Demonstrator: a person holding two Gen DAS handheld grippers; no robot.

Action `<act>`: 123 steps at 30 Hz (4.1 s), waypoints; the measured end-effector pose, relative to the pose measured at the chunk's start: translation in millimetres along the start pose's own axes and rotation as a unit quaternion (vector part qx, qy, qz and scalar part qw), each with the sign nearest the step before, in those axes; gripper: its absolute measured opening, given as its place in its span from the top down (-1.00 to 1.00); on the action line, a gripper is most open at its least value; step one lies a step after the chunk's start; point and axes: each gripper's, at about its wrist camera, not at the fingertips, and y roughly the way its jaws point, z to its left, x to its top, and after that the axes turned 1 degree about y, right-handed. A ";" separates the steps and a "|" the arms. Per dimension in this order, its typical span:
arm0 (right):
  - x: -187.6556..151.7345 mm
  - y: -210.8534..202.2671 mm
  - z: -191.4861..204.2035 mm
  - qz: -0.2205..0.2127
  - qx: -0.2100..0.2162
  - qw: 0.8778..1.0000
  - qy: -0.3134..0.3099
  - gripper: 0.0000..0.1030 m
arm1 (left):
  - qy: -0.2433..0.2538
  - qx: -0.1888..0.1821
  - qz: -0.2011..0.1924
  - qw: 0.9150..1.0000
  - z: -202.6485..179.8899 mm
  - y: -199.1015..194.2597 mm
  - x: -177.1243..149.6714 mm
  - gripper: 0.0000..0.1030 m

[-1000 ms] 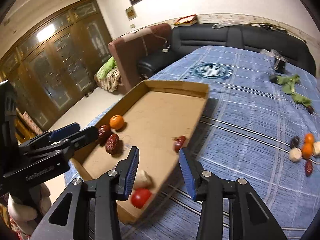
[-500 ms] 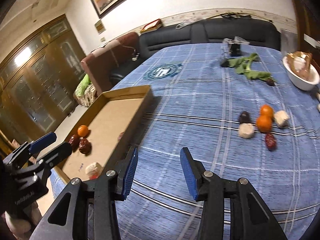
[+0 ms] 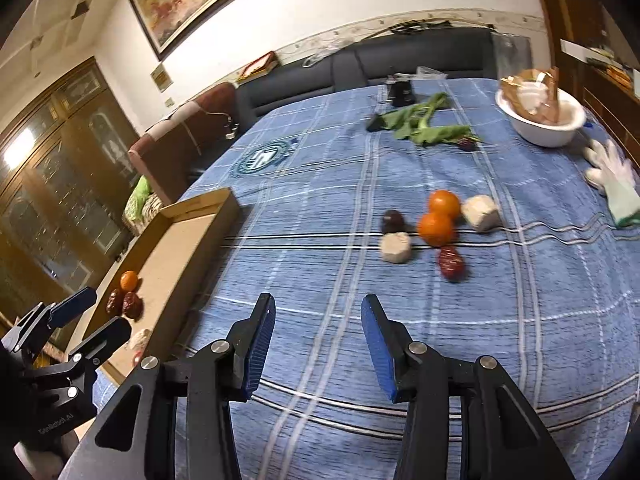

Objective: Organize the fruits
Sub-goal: 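Open both tools to drop the date and yam piece, then withdraw, then move both tools back toward the remaining fruits on the tablecloth, then grasp a white yam piece with the left tool while the right tool grasps another yam piece, then carry both yam pieces into the tray and open both tools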

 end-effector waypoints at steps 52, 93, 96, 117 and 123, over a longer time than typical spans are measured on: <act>62.9 55.1 -129.4 -0.013 -0.098 0.989 0.111 0.01 | -0.011 -0.231 0.086 0.969 -119.0 173.0 71.3 0.10; 47.1 23.8 5.0 -0.021 0.016 0.999 0.017 0.31 | -0.121 -0.110 0.024 0.986 70.6 63.4 31.6 0.44; 44.5 32.8 41.7 -0.008 0.042 0.999 -0.009 0.31 | -0.143 -0.081 0.028 0.986 105.1 62.7 22.1 0.44; -13.8 145.5 207.1 0.111 0.079 0.974 -0.180 0.29 | -0.182 -0.028 0.124 0.975 179.5 127.3 5.4 0.44; -12.8 150.7 206.6 0.113 0.077 0.975 -0.175 0.27 | -0.192 -0.031 0.125 0.973 184.2 127.2 4.7 0.03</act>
